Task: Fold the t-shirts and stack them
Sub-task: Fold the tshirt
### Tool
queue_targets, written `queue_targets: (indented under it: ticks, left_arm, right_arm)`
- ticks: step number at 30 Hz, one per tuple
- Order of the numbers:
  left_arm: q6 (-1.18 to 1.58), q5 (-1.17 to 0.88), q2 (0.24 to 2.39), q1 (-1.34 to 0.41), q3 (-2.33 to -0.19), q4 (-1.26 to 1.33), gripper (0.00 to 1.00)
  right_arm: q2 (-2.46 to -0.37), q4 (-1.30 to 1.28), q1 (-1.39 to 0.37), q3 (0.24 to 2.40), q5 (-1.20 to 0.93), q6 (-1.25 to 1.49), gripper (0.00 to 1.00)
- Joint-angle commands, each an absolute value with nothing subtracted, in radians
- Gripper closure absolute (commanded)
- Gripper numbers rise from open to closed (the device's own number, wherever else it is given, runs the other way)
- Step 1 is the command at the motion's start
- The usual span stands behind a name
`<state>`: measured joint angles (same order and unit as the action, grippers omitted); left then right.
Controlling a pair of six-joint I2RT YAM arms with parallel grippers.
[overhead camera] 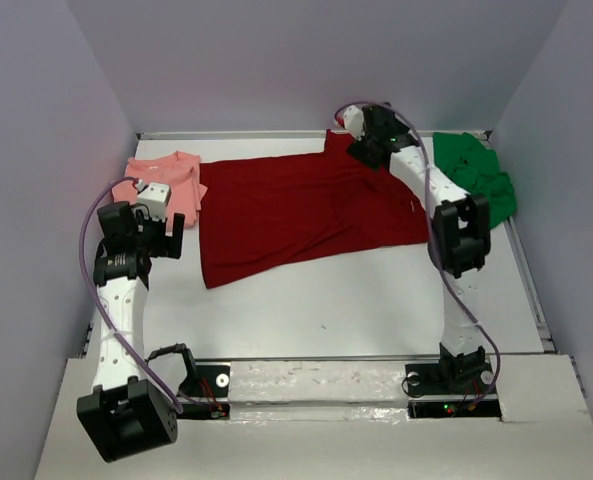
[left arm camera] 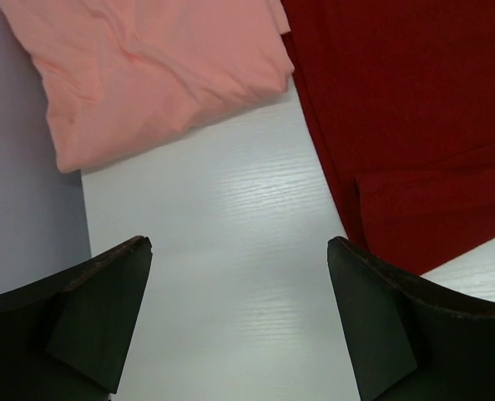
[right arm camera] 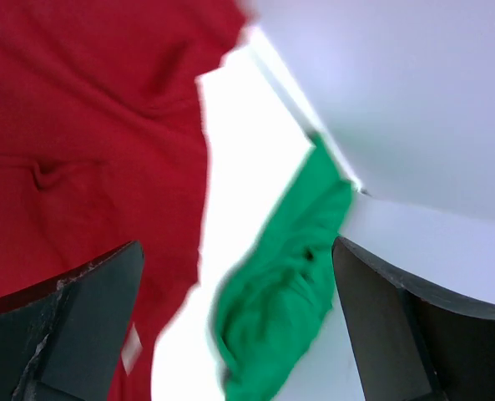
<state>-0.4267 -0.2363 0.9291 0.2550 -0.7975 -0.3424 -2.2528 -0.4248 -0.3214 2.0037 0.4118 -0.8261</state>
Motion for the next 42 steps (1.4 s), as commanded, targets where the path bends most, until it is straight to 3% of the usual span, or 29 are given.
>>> queue_targets:
  ticks: [1, 3, 4, 5, 6, 7, 13, 17, 36, 40, 42]
  left_arm:
    - [-0.485, -0.333, 1.014, 0.224, -0.877, -0.42, 0.01]
    - [-0.498, -0.308, 1.055, 0.154, -0.919, -0.468, 0.01]
    - [-0.517, -0.292, 1.093, 0.128, -0.931, -0.485, 0.01]
    - [-0.525, -0.264, 1.11, 0.079, -0.946, -0.503, 0.01]
    - [-0.534, -0.253, 1.127, 0.058, -0.95, -0.512, 0.01]
    - [-0.546, -0.235, 1.156, 0.036, -0.956, -0.517, 0.03]
    - [-0.557, -0.193, 1.271, 0.034, -0.982, -0.545, 0.08]
    - [-0.557, -0.167, 1.35, 0.034, -0.991, -0.564, 0.09]
    - [-0.545, -0.334, 1.56, 0.034, -1.114, -0.753, 0.12]
    - [-0.54, -0.359, 1.589, 0.034, -1.112, -0.756, 0.17]
    - [-0.545, -0.376, 1.595, 0.032, -1.117, -0.768, 0.24]
  right_arm:
    - [-1.913, -0.472, -0.308, 1.956, 0.374, -0.648, 0.0]
    - [-1.795, -0.518, -0.308, 1.842, 0.308, -0.568, 0.08]
    - [-1.76, -0.55, -0.308, 1.794, 0.267, -0.546, 0.19]
    - [-1.729, -0.575, -0.308, 1.746, 0.241, -0.532, 0.51]
    - [-1.674, -0.581, -0.308, 1.644, 0.233, -0.494, 0.68]
    - [-1.652, -0.583, -0.308, 1.59, 0.224, -0.482, 1.0]
    - [-1.574, -0.6, -0.308, 1.309, 0.14, -0.396, 1.0]
    - [-1.603, -0.598, -0.308, 1.241, 0.059, -0.376, 1.0]
    - [-1.87, -0.597, -0.308, 1.324, 0.031, -0.394, 1.0]
    - [-1.904, -0.598, -0.308, 1.344, 0.038, -0.399, 1.0]
    - [-1.92, -0.597, -0.308, 1.348, 0.046, -0.402, 1.0]
